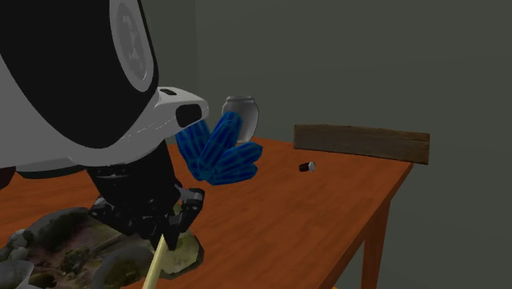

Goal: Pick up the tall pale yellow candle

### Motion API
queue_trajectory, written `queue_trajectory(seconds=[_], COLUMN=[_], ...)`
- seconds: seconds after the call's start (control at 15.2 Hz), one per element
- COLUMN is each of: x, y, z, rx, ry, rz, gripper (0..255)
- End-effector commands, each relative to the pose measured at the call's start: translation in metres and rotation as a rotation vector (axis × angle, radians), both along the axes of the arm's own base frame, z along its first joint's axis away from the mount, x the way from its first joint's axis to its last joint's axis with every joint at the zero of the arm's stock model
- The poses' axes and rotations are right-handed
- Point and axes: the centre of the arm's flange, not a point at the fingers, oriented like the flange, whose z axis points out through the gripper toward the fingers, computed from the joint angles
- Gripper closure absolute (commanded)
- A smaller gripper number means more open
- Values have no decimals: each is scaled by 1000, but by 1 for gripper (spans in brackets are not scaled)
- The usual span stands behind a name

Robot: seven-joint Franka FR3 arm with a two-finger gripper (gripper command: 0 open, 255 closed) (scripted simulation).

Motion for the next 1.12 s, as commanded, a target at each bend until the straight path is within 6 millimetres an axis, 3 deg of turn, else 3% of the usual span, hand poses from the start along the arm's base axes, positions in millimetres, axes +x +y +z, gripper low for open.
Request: queue_trajectory(seconds=[0.0, 0.2, 1.06], x=[0, 1, 1], y=[0, -1, -1], z=[-1, 0, 69], rx=[0, 0, 0], ry=[2, 2, 2], rz=[0, 0, 0], gripper=[255, 255, 255])
